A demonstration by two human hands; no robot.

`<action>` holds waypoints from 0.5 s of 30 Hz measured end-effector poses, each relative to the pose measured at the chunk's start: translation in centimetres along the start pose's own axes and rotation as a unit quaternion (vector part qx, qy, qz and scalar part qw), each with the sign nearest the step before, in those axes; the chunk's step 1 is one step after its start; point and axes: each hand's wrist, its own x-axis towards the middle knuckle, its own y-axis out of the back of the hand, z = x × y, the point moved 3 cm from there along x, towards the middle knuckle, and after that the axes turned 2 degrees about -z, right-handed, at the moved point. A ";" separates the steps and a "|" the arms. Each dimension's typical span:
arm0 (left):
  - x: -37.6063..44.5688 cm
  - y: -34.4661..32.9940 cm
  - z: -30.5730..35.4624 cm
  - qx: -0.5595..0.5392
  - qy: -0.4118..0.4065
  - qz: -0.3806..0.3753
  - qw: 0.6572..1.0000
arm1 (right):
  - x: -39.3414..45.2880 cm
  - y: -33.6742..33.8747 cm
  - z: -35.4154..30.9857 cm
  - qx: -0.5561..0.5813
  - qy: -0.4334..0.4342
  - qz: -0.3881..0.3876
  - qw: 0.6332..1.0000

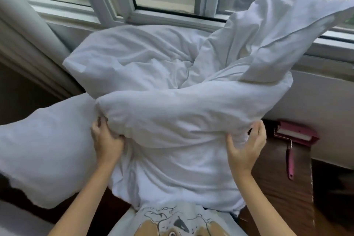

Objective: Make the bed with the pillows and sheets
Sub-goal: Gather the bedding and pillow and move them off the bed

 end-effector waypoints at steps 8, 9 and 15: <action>0.3 -4.5 5.1 0.114 -0.369 0.023 0.922 | 2.3 -7.1 -4.5 -0.146 0.182 -0.122 0.965; 1.5 -5.7 4.9 0.153 -0.351 0.027 0.923 | 2.7 -8.3 -4.2 -0.184 0.162 -0.136 0.960; 7.4 -11.2 6.3 0.261 -0.293 -0.073 0.917 | 5.7 -12.4 -3.3 -0.333 0.099 -0.231 0.909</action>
